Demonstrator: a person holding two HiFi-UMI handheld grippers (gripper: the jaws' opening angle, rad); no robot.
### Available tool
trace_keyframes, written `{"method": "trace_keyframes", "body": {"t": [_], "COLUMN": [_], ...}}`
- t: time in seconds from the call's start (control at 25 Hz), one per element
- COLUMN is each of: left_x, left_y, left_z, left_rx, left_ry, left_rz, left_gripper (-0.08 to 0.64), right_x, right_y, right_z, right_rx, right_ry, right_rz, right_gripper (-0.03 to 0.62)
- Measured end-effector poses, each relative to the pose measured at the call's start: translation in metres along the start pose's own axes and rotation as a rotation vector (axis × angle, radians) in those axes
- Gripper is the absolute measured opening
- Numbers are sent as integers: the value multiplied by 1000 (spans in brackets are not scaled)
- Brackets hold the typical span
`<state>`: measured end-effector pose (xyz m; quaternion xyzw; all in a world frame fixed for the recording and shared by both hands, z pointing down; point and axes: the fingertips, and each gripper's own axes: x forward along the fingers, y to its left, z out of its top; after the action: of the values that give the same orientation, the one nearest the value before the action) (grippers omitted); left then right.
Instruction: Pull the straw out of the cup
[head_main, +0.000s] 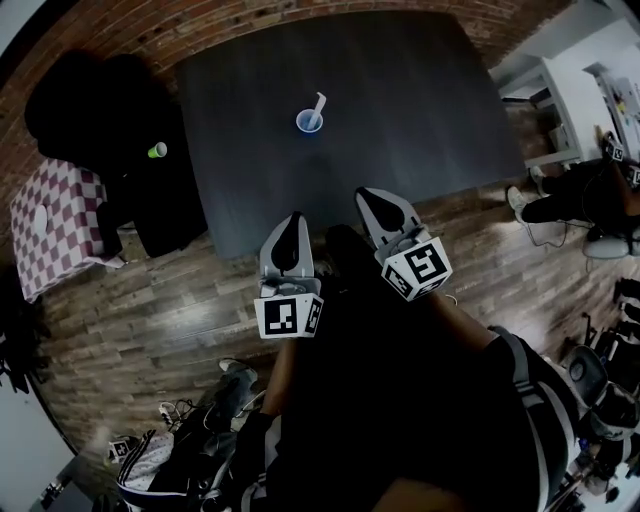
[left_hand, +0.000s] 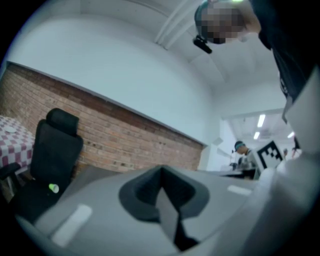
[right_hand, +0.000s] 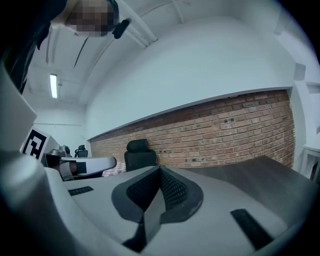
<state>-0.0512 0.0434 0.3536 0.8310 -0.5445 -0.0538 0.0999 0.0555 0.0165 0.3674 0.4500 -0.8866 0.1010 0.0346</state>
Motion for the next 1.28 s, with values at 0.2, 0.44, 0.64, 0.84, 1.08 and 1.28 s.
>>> {"method": "trace_keyframes", "body": {"t": [0.2,0.44,0.64,0.84,1.08,1.28], "left_x": [35,76,98,120,136,154], "left_y": [4,18,32,48,57,67], "left_z": [7,6,-4,-13,-33,-45], "left_rx": [-1,-18,-48,-59,-75,-99], "left_ry": [4,16,50,70,111,127], "left_rz": [-8,-8,10,9,10,24], "left_gripper": [5,5,5,5,5,5], "right_x": [23,58,86,114,135,160], "right_y": [-25,-56,-72,-86,-104,-123], "right_z": [12,15,1,-18,-46,-68], "right_rx": [13,18,52,58,87,113], "right_ry": [-9,4,58,110,169,200], "right_rz": [0,-3,2,2,-1,-1], "right_gripper": [5,5,5,5,6,6]}}
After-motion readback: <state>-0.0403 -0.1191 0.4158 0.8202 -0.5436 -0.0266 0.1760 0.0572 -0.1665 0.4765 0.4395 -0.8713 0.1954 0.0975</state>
